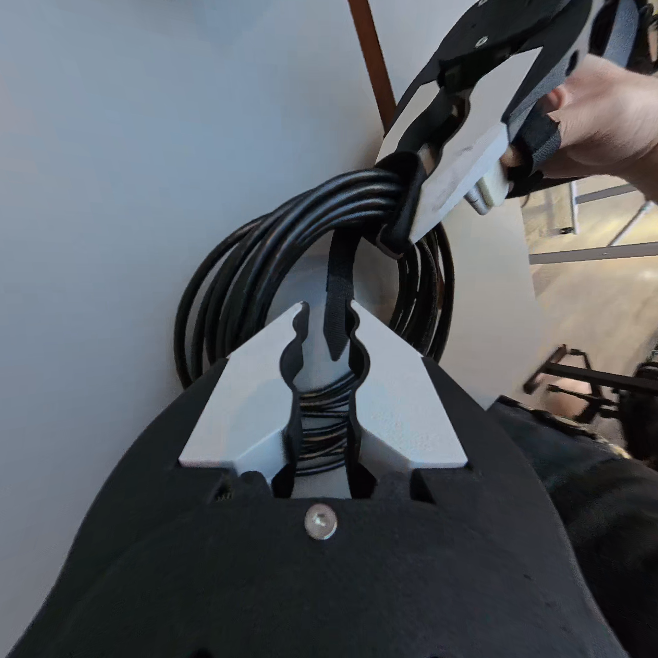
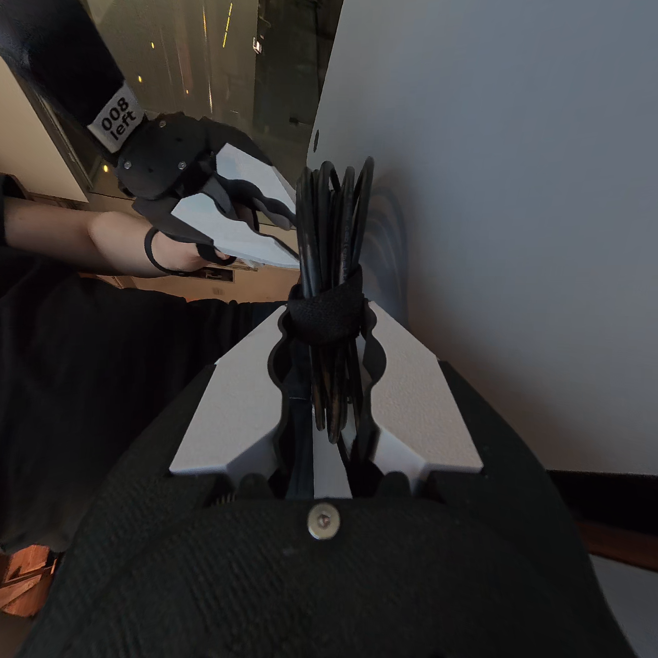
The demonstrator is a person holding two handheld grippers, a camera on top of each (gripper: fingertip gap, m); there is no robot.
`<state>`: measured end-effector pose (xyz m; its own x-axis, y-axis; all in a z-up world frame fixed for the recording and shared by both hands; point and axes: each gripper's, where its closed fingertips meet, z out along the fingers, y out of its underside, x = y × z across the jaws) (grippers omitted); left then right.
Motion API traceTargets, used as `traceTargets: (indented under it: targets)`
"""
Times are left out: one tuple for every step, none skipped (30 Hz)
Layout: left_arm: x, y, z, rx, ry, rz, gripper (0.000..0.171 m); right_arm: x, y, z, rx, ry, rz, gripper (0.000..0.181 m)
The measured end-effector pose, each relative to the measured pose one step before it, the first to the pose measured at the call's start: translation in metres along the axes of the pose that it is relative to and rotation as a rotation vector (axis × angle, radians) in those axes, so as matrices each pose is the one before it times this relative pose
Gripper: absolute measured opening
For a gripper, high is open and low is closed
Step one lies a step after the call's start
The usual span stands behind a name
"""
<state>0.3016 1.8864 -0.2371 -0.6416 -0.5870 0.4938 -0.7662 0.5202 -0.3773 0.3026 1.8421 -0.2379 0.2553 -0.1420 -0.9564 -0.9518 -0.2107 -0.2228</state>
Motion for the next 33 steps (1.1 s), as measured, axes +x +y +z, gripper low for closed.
traceTargets:
  targets:
    - [0.00027, -0.00418, -0.00190, 0.02177, -0.0174, 0.0462, 0.019, -0.00078, 0.00003, -0.00018, 0.0036, -0.0064, -0.0053, 0.034]
    - [0.00077, -0.00097, 0.00097, -0.00189, -0.0002, 0.0404, 0.019, -0.00128, 0.00000, -0.00003, 0.0028, -0.0080, -0.0074, 0.034]
    - [0.00169, 0.00292, 0.00339, -0.02941, 0.0214, 0.0155, 0.019, -0.00171, -0.00020, 0.00001, 0.0028, -0.0094, -0.0080, 0.034]
    - [0.00298, 0.00469, 0.00416, -0.04041, 0.0417, -0.0200, 0.018, -0.00138, -0.00015, 0.00000, 0.0022, -0.0072, -0.0038, 0.034]
    - [0.00452, 0.00335, 0.00340, -0.02905, 0.0599, -0.0425, 0.020, -0.00038, -0.00002, -0.00013, -0.0001, -0.0021, -0.0015, 0.034]
    - [0.00300, 0.00106, 0.00216, -0.00827, 0.0522, -0.0565, 0.020, -0.00001, 0.00002, -0.00023, 0.0001, 0.0012, -0.0030, 0.034]
    - [0.00225, -0.00067, 0.00120, 0.00956, 0.0462, -0.0578, 0.020, -0.00020, -0.00014, -0.00023, 0.0027, 0.0004, -0.0037, 0.034]
    - [0.00063, -0.00108, 0.00037, 0.01308, 0.0317, -0.0484, 0.016, -0.00073, -0.00012, -0.00016, 0.0045, -0.0027, -0.0050, 0.034]
    - [-0.00036, -0.00023, 0.00025, 0.00875, 0.0187, -0.0345, 0.010, -0.00081, 0.00003, -0.00024, 0.0054, -0.0035, -0.0031, 0.034]
    - [0.00048, 0.00064, 0.00062, 0.00290, 0.0204, -0.0249, 0.001, -0.00014, 0.00020, -0.00022, 0.0057, -0.0017, 0.0006, 0.034]
    - [0.00239, 0.00123, 0.00137, -0.00324, 0.0282, -0.0233, 0.000, -0.00010, 0.00022, -0.00034, 0.0070, -0.0043, 0.0034, 0.034]
    - [0.00120, 0.00128, 0.00155, -0.00478, 0.0192, -0.0251, 0.000, 0.00034, 0.00046, -0.00026, 0.0057, -0.0041, 0.0074, 0.035]
    - [-0.00032, 0.00119, 0.00172, -0.00637, 0.0080, -0.0219, 0.000, 0.00089, 0.00007, -0.00036, 0.0090, -0.0041, 0.0118, 0.035]
    - [-0.00212, 0.00098, 0.00171, -0.00577, -0.0043, -0.0182, 0.000, 0.00214, -0.00042, -0.00065, 0.0115, 0.0005, 0.0166, 0.037]
    - [-0.00268, 0.00090, 0.00217, -0.00766, -0.0085, -0.0144, 0.000, 0.00423, -0.00034, -0.00114, 0.0091, 0.0148, 0.0198, 0.040]
    - [-0.00274, 0.00222, 0.00308, -0.01851, -0.0101, -0.0104, 0.000, 0.00710, 0.00012, -0.00162, 0.0032, 0.0382, 0.0137, 0.045]
    - [-0.00260, 0.00401, 0.00417, -0.03115, -0.0091, -0.0064, 0.000, 0.00777, -0.00016, -0.00238, 0.0028, 0.0517, 0.0036, 0.047]
    - [-0.00176, 0.00373, 0.00446, -0.02814, -0.0033, -0.0031, 0.000, 0.00516, -0.00148, -0.00267, 0.0089, 0.0445, -0.0080, 0.056]
    - [-0.00080, 0.00114, 0.00378, -0.00847, 0.0024, -0.0079, 0.000, 0.00597, 0.00120, -0.00253, -0.0088, 0.0583, -0.0157, 0.058]
    - [-0.00110, 0.00061, 0.00283, -0.00441, 0.0029, -0.0135, 0.000, 0.00252, 0.00143, -0.00236, -0.0091, 0.0463, -0.0206, 0.057]
    - [-0.00068, 0.00084, 0.00219, -0.00733, 0.0074, -0.0175, 0.000, -0.00090, 0.00036, -0.00247, 0.0016, 0.0383, -0.0291, 0.060]
    - [-0.00030, 0.00059, 0.00161, -0.00595, 0.0122, -0.0175, 0.000, -0.00202, -0.00125, -0.00298, 0.0175, 0.0416, -0.0372, 0.063]
    - [-0.00067, 0.00062, 0.00098, -0.00398, 0.0111, -0.0177, 0.000, -0.00096, -0.00206, -0.00381, 0.0304, 0.0549, -0.0405, 0.065]
    - [-0.00060, 0.00026, 0.00035, -0.00103, 0.0122, -0.0167, 0.000, -0.00205, -0.00182, -0.00389, 0.0324, 0.0517, -0.0502, 0.066]
    - [-0.00021, 0.00000, -0.00012, 0.00060, 0.0133, -0.0152, 0.000, 0.00015, 0.00047, -0.00343, 0.0192, 0.0631, -0.0523, 0.066]
    - [-0.00024, -0.00004, -0.00033, 0.00070, 0.0118, -0.0143, 0.000, 0.00339, 0.00360, -0.00174, 0.0010, 0.0736, -0.0438, 0.070]
    - [0.00023, -0.00017, -0.00028, 0.00033, 0.0125, -0.0130, 0.000, 0.00017, 0.00576, 0.00064, -0.0124, 0.0402, -0.0308, 0.072]
    - [0.00050, 0.00002, 0.00003, -0.00175, 0.0093, -0.0094, 0.000, -0.00131, 0.00579, 0.00224, -0.0159, 0.0184, -0.0134, 0.068]
    - [0.00012, 0.00007, 0.00002, -0.00285, 0.0028, -0.0040, 0.000, -0.00088, 0.00408, 0.00287, -0.0118, 0.0152, -0.0066, 0.061]
    - [-0.00012, 0.00022, 0.00030, -0.00352, -0.0016, 0.0007, 0.000, -0.00336, -0.00110, 0.00179, 0.0117, 0.0018, -0.0197, 0.053]
    - [0.00019, 0.00042, 0.00042, -0.00468, -0.0020, 0.0027, 0.000, 0.00051, -0.00403, 0.00065, 0.0215, 0.0310, -0.0266, 0.052]
    - [0.00051, 0.00061, 0.00055, -0.00608, -0.0004, 0.0019, 0.000, 0.00262, -0.00433, 0.00037, 0.0157, 0.0443, -0.0366, 0.054]
    - [0.00057, 0.00054, 0.00044, -0.00470, 0.0006, 0.0009, 0.000, 0.00318, -0.00356, 0.00092, 0.0086, 0.0452, -0.0436, 0.057]
